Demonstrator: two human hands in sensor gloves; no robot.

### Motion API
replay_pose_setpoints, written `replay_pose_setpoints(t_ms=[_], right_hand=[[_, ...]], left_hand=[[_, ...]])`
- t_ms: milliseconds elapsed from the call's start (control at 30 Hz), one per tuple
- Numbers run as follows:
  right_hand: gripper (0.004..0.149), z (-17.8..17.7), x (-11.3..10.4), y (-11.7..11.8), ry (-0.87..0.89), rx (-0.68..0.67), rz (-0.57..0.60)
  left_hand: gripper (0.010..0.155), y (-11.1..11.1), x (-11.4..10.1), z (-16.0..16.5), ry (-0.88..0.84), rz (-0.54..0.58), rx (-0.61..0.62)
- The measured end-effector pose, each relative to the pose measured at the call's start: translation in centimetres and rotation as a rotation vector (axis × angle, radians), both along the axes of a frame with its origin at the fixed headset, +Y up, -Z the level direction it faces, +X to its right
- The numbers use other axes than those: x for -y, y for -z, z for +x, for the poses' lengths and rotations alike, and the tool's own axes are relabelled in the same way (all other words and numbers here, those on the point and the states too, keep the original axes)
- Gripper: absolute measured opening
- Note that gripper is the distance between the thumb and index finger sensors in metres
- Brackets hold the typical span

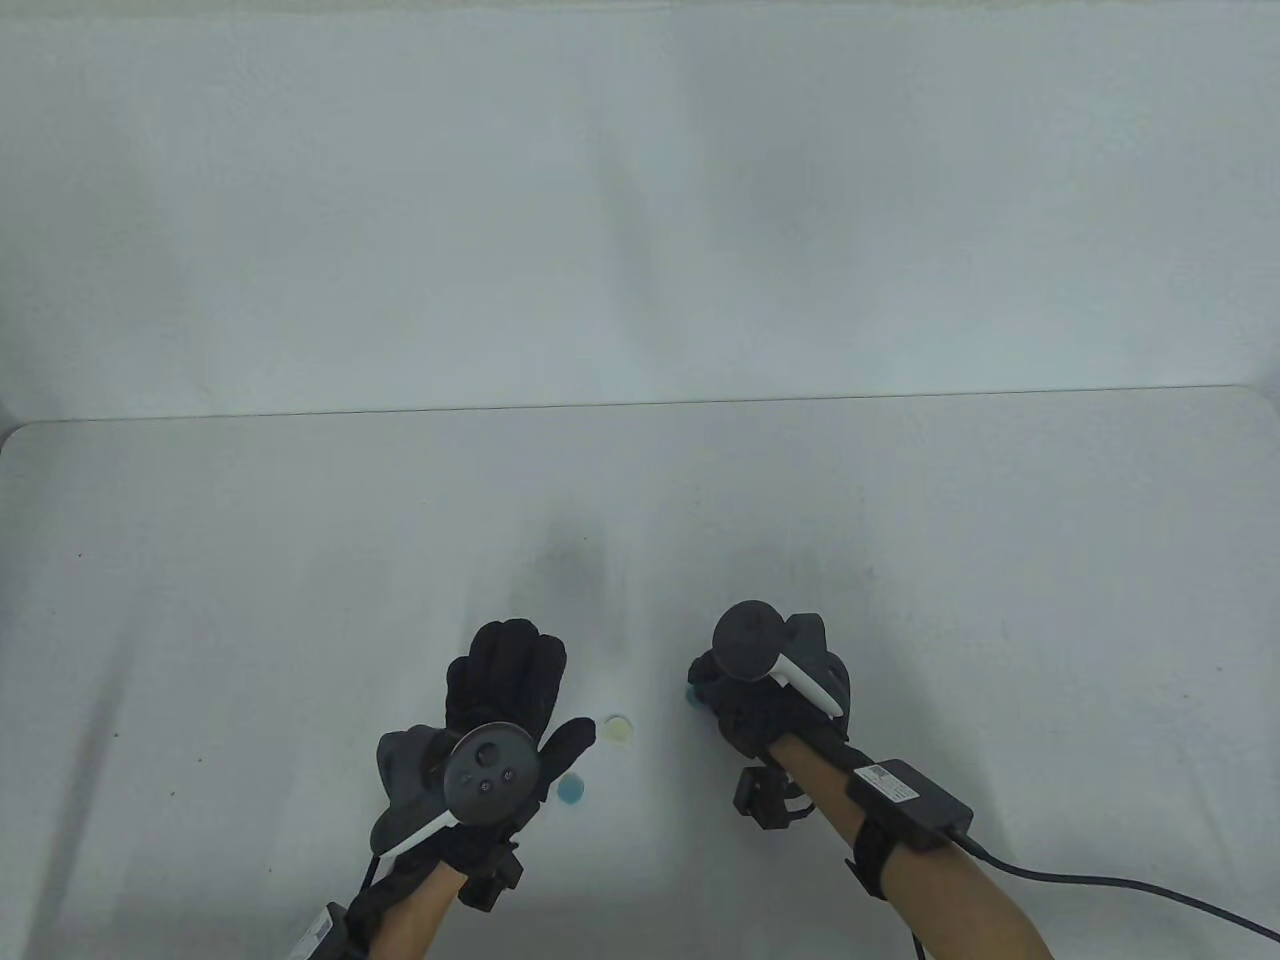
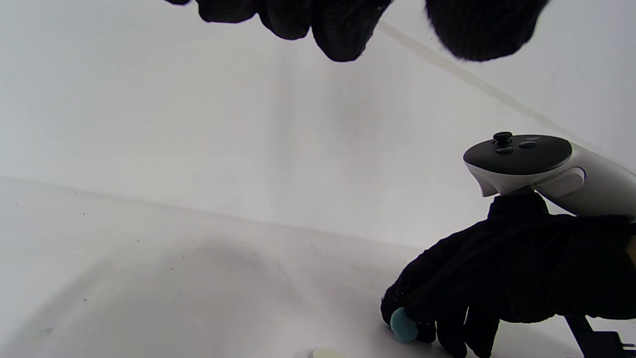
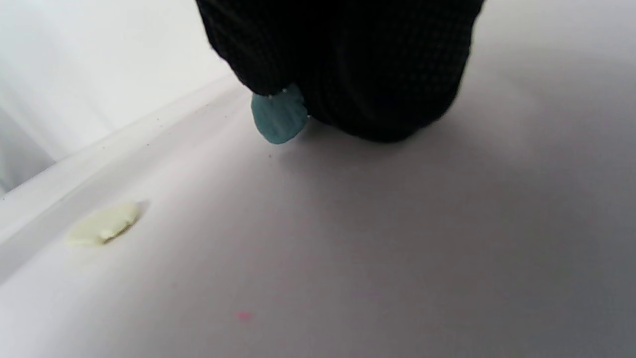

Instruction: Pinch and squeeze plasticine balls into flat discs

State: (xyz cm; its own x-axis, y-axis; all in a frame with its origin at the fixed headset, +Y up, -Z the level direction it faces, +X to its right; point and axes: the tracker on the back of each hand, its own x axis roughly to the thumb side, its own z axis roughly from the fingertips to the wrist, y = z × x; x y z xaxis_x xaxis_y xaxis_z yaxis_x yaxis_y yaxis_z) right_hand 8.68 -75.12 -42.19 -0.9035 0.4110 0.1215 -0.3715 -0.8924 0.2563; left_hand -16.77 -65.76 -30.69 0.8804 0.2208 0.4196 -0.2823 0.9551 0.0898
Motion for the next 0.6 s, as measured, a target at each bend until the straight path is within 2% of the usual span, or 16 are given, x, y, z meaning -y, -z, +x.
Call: replay_pose_setpoints(t_ms=[200,367,600], right_hand=[[0.037,-0.4,0.1,0.1,-0.105,-0.019,0.034],[0.038,-1.0,0.2,-0.3,-0.218,-0.037,0.121],[0.041,-1.4,0.5,-0.5,-0.297,-0.047,0.174]], left_hand=[[0.078,0.0,0.0,0.0,0.002,-0.001,-0.003],[0.078,0.1,0.0,0.1,0.005,-0.006,-0.003],[0.078,0.1,-0.1,0.1,0.004,-0.005,-0.001]])
